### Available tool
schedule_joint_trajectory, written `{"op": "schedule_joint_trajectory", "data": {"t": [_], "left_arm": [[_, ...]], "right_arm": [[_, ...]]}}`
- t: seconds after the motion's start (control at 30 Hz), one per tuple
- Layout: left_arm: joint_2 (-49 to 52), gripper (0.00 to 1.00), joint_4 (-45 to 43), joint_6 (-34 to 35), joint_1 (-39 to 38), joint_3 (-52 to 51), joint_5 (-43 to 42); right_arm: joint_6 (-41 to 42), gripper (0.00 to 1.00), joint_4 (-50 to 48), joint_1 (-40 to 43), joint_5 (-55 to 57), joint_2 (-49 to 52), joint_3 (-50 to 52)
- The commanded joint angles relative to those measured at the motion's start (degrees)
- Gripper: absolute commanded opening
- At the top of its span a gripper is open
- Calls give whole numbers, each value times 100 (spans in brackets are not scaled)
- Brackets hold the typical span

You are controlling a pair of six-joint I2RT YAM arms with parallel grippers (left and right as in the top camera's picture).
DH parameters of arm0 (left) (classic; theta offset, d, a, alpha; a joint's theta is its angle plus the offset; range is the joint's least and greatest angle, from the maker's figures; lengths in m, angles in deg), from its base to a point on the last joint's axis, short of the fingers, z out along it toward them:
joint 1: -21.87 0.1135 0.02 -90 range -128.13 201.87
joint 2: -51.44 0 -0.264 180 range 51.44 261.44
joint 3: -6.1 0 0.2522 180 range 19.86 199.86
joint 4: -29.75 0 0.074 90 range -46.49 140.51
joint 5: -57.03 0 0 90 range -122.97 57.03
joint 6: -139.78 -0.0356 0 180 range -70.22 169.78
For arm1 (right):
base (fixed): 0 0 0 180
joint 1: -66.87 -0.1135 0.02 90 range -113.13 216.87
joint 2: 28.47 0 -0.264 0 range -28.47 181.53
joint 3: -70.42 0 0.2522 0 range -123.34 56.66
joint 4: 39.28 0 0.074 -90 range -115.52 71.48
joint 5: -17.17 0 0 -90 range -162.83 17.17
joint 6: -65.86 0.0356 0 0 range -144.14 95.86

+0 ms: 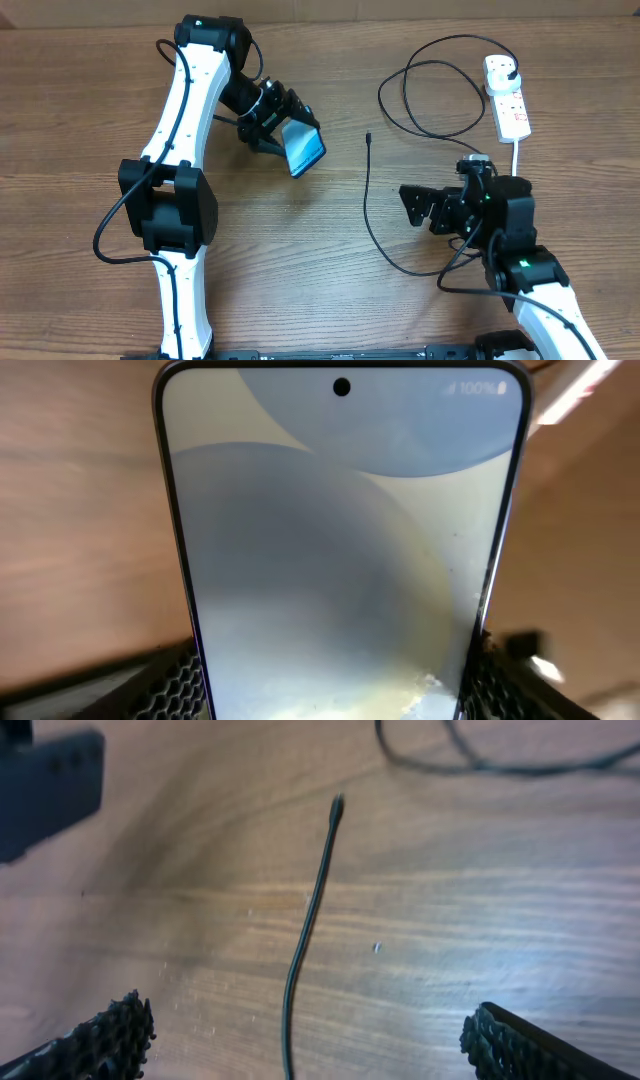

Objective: Plug charger to phone and switch on socket

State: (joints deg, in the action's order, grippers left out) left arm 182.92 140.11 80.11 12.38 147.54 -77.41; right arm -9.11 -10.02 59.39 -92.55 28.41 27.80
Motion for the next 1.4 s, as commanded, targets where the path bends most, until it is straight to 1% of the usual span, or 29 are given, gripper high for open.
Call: {"op": "schedule_joint_trajectory", "data": {"t": [0.0,0.07,0.2,0.3,0.33,0.43,0.5,0.63,0.73,0.83,0.93,1.0,1.1,1.23,1.37], "left_arm": [[-2,4,24,807,94,155,-1071],[-2,4,24,1220,138,153,-1333],[-2,4,22,1512,223,155,-1456],[-2,4,24,1508,269,153,-1447],[-2,4,24,1484,278,153,-1421],[-2,4,13,1488,278,153,-1226],[-2,4,-52,1491,278,153,-981],[-2,4,-229,1499,275,153,-380],[-2,4,-286,1606,245,155,232],[-2,4,-302,1875,214,153,1045],[-2,4,-308,2083,155,153,1589],[-2,4,-363,2140,118,153,1788],[-2,4,-431,2223,63,153,1996],[0,4,-446,2371,46,153,2262],[0,4,-450,2378,46,153,2391]], "right_arm": [[11,100,-15,22,-634,203,-157],[13,100,-68,22,-1150,328,-157],[13,100,-210,22,-1657,409,-157],[20,87,-258,22,-1641,411,-157],[142,84,-289,22,-1639,411,-157],[693,80,-481,11,-1644,411,-157],[1047,78,-658,4,-1641,411,-157],[1655,78,-1056,4,-1639,422,-157],[2020,79,-1436,2,-1641,533,-157],[2413,79,-1871,-72,-1644,839,-160],[2826,79,-2579,-391,-1657,1375,-175],[3003,76,-2920,-693,-1598,1725,-273],[3108,73,-3010,-1231,-1215,2208,-603],[3217,73,-3021,-1853,-791,2741,-1154],[3335,73,-3032,-2210,-343,3042,-1519]]}}
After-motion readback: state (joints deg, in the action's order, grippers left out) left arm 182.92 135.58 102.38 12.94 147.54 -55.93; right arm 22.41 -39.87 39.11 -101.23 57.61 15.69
